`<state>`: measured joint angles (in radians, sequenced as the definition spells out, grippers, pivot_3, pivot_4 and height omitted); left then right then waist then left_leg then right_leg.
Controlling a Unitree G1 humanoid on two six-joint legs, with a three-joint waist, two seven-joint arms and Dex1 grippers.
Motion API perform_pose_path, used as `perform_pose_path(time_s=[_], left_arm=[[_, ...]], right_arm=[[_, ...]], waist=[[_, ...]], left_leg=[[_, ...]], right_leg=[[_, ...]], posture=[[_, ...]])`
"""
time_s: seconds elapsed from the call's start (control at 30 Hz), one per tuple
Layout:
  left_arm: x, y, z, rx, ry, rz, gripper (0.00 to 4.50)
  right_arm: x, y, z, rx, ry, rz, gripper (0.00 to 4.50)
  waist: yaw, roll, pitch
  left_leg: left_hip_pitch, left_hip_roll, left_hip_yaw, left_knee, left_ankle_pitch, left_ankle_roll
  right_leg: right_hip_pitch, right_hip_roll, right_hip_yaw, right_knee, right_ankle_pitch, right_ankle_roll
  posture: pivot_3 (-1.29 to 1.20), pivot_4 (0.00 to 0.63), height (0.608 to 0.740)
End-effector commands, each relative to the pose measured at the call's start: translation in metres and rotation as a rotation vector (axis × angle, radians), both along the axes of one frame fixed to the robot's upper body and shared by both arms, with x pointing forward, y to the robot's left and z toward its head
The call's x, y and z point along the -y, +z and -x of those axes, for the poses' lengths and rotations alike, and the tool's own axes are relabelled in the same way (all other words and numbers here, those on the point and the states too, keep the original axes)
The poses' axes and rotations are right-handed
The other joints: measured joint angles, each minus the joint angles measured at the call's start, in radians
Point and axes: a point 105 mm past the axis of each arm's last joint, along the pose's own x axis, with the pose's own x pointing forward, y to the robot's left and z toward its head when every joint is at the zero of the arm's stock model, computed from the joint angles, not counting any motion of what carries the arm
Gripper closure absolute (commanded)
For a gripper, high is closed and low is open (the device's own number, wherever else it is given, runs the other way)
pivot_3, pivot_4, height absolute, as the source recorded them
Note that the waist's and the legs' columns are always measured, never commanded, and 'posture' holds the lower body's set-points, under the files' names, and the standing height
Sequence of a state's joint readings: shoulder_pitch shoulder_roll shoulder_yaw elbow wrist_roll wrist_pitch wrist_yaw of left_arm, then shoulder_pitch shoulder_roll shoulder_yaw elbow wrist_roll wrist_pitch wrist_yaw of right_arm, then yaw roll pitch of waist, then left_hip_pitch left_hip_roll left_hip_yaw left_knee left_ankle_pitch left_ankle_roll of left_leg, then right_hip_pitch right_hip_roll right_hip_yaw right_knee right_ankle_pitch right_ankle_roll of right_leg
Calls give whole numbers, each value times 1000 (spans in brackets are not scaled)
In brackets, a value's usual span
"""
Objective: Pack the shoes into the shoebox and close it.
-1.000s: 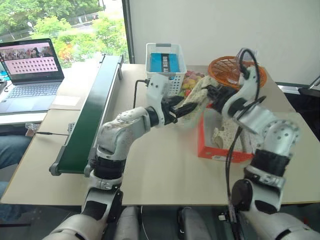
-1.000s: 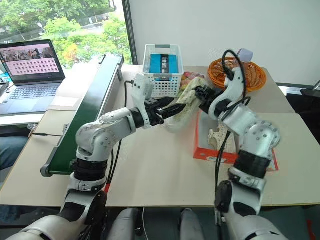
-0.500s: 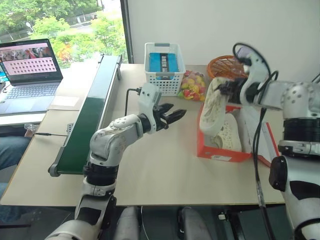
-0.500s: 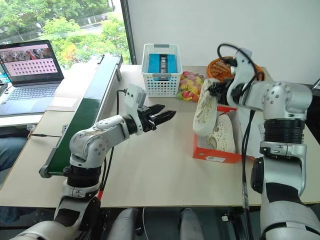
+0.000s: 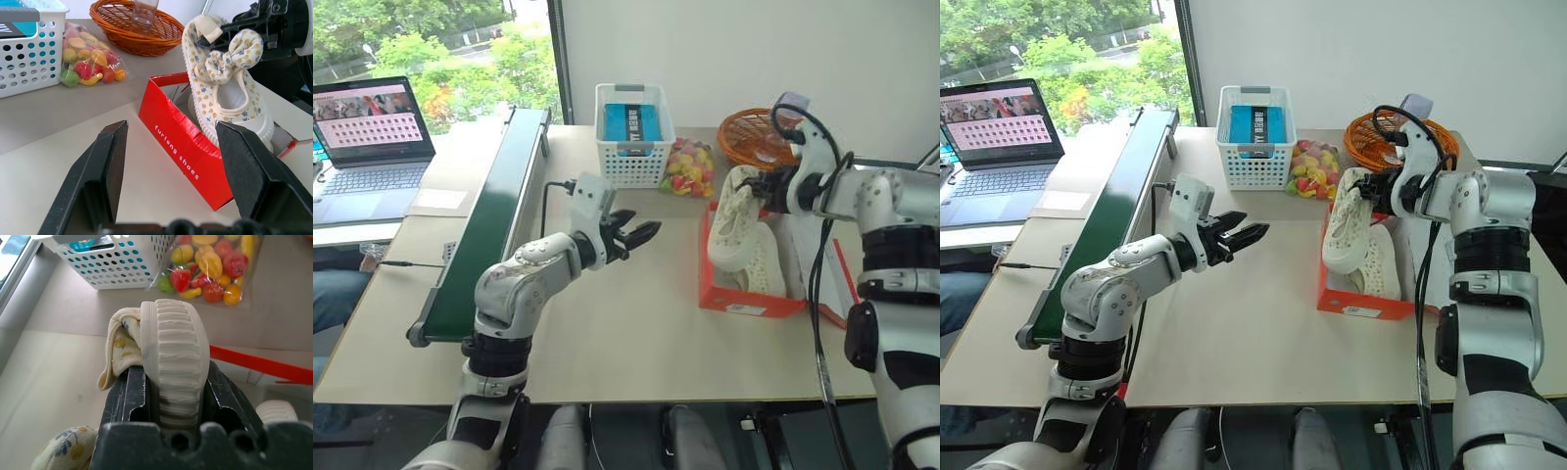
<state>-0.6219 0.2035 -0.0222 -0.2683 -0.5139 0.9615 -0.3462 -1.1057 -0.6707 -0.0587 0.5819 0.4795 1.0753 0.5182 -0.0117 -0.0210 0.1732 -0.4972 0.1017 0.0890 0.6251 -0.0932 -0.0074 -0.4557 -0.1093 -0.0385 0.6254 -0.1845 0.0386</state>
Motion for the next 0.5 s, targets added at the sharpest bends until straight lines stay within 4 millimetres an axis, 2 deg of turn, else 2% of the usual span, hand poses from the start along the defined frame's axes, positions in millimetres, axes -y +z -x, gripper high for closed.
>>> perform_pose_path(time_s=[0.03, 0.23, 0.33, 0.5], left_arm=[[10, 18, 8, 72, -42, 8, 1461], [5, 15, 5, 70, -24, -16, 1461], [7, 14, 7, 73, -29, -27, 1461], [9, 14, 8, 74, -33, -31, 1461]], right_arm=[[-2, 9, -1, 43, 30, 4, 3664], [0, -15, -1, -33, 18, -51, 3664], [2, -47, 0, -84, 15, 48, 3664], [12, -81, -1, -129, -16, 168, 3664]], waist=[[0, 0, 0], [0, 0, 0], [2, 0, 0], [3, 0, 0]], left_leg=[[0, 0, 0, 0, 0, 0], [0, 0, 0, 0, 0, 0], [0, 0, 0, 0, 0, 0], [0, 0, 0, 1, 0, 0]], right_leg=[[0, 0, 0, 0, 0, 0], [0, 0, 0, 0, 1, 1], [0, 0, 0, 0, 1, 1], [1, 0, 0, 1, 2, 1]], posture=[[0, 150, 735], [0, 150, 735], [0, 150, 735], [0, 150, 735]])
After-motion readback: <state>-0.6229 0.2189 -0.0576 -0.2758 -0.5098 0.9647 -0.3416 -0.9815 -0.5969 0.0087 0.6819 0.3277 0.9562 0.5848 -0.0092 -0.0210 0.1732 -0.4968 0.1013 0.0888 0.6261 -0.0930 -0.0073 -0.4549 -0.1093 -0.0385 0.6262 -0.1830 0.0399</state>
